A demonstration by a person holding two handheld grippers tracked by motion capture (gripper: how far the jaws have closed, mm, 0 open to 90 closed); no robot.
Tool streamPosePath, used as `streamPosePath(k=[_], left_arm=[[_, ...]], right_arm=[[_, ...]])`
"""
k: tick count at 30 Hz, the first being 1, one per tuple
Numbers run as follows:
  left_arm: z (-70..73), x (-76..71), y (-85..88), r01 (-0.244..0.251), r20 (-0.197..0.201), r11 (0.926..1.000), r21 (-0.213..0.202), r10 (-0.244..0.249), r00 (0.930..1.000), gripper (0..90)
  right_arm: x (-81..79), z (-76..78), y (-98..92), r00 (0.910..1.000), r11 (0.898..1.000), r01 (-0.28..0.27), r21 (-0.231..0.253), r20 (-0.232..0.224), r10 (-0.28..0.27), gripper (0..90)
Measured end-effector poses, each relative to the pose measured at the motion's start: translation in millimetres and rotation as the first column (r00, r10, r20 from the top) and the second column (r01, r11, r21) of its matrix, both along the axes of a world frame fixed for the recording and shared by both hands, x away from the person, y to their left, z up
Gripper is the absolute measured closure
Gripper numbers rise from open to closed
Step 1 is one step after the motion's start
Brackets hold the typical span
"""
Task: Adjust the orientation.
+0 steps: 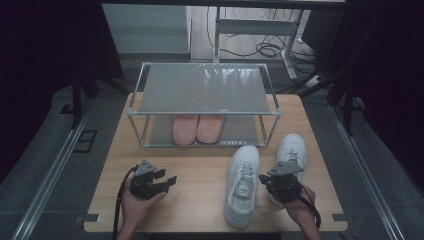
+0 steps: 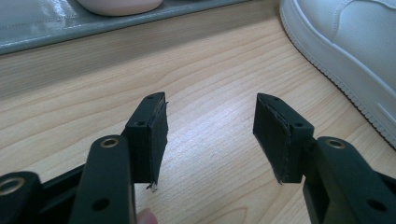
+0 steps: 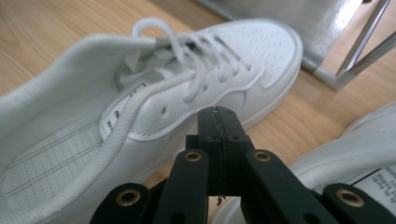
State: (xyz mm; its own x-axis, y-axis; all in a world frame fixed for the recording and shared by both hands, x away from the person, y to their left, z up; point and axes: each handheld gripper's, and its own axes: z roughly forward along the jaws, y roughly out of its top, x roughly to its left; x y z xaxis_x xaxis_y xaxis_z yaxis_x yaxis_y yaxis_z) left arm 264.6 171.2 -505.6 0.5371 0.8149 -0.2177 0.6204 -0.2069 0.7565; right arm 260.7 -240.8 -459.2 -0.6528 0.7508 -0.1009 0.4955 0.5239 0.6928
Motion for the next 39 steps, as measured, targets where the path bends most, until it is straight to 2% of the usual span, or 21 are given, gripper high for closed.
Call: streamPosePath(k=[4, 6, 11, 21, 32, 35, 39], left_arm=[[0.6, -0.4, 0.4, 0.005, -0.002, 1.0000, -0.003, -0.005, 1.0000, 45.9], [1.0, -0.5, 0.7, 0.005, -0.001, 1.0000, -0.007, -0.005, 1.0000, 46.0], [2.3, -0.8, 0.8, 0.008, 0.003, 1.0000, -0.006, -0.008, 1.0000, 46.6], [2.7, -1.3, 0.1, 0.007, 0.001, 0.9999, -0.007, -0.007, 1.0000, 46.9], [1.4, -0.9, 0.6, 0.009, -0.005, 0.9999, -0.009, -0.009, 1.0000, 47.0], [1.4, -1.0, 0.6, 0.008, -0.005, 0.9999, -0.010, -0.008, 1.0000, 47.0], [1.3, -1.1, 0.2, 0.009, -0.006, 0.9999, -0.010, -0.009, 0.9999, 47.0]], right_arm=[[-0.4, -7.2, 7.7, 0.9998, 0.999, 0.011, -0.047, -0.018, -0.012, 90.0], [-0.6, -9.3, 12.6, 0.9997, 0.996, 0.023, -0.086, -0.003, -0.023, 90.0], [-0.2, -8.3, 21.4, 0.9998, 0.992, 0.018, -0.125, 0.007, -0.018, 90.0], [7.0, -7.7, 33.7, 0.9999, 0.991, -0.009, -0.136, 0.006, 0.010, 90.0], [21.5, -7.3, 49.1, 0.9954, 0.989, -0.095, -0.117, -0.025, 0.093, 90.0], [26.0, -8.0, 50.5, 0.9948, 0.989, -0.099, -0.106, -0.034, 0.096, 90.0], [31.4, -10.8, 51.7, 0.9951, 0.989, -0.093, -0.116, -0.044, 0.088, 90.0]])
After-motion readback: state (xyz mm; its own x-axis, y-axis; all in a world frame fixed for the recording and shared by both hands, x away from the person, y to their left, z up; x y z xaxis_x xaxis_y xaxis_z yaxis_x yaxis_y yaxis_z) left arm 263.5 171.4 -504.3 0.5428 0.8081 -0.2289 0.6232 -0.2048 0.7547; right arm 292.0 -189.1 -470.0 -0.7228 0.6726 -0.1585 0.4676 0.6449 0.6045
